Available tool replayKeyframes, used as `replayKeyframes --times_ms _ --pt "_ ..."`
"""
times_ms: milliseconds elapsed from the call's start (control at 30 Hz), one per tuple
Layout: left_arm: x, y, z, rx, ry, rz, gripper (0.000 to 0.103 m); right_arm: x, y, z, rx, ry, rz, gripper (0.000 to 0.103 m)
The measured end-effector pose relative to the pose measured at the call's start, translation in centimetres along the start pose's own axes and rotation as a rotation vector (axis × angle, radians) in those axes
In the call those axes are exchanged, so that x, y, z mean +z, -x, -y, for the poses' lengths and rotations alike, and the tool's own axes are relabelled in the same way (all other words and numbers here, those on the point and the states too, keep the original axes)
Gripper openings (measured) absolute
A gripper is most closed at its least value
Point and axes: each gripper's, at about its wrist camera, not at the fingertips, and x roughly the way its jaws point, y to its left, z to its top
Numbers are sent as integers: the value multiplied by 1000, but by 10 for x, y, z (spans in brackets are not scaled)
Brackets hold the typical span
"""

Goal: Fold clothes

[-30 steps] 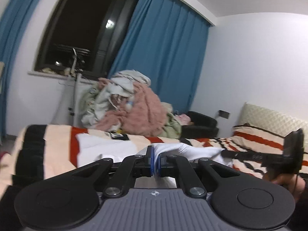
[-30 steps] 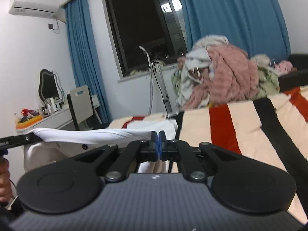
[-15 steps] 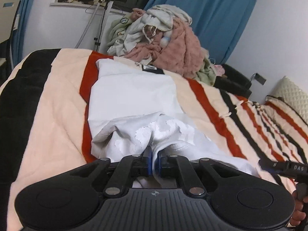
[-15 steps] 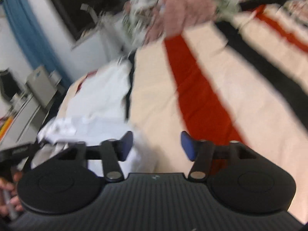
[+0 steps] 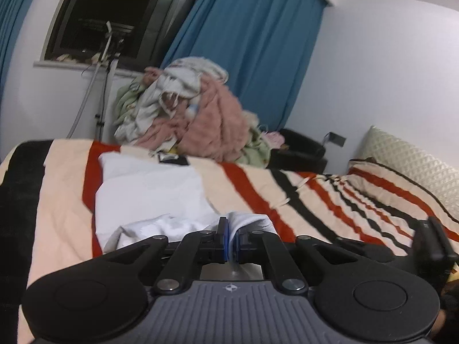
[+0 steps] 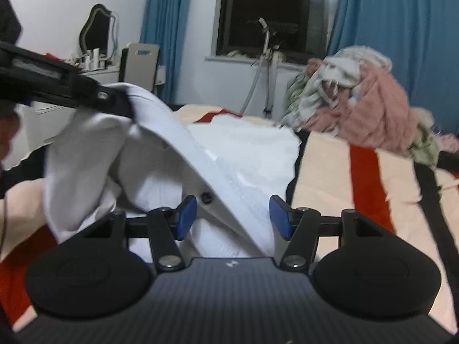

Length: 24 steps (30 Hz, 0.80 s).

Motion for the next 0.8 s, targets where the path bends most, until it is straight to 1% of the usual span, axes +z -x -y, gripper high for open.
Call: replayKeyframes --times_ms 33,167,267,433,467,567,600,633,733,800 --pt "1 4 3 -7 -1 11 5 2 0 2 -25 -8 13 58" --pt "4 15 10 -28 6 48 5 8 13 39 -106 -194 53 59" --pt "5 22 17 -33 5 70 5 11 28 69 -91 -345 62 59" --pt "6 39 20 -33 49 127 4 -7 16 84 -105 -435 -106 59" --pt "7 42 19 -29 60 139 4 -10 13 87 -108 -453 -140 60" --pt "9 51 11 -12 118 156 4 -21 5 95 -117 -504 -242 60" --pt "9 53 8 -4 139 155 4 -26 2 93 -112 -520 -276 60" --pt "9 52 5 11 158 144 4 -28 1 92 -122 -543 -277 59" --pt "4 47 -7 81 209 97 4 -17 19 79 -160 -462 -121 60" --pt "0 40 -19 105 264 46 5 -10 30 70 -184 -406 -17 60"
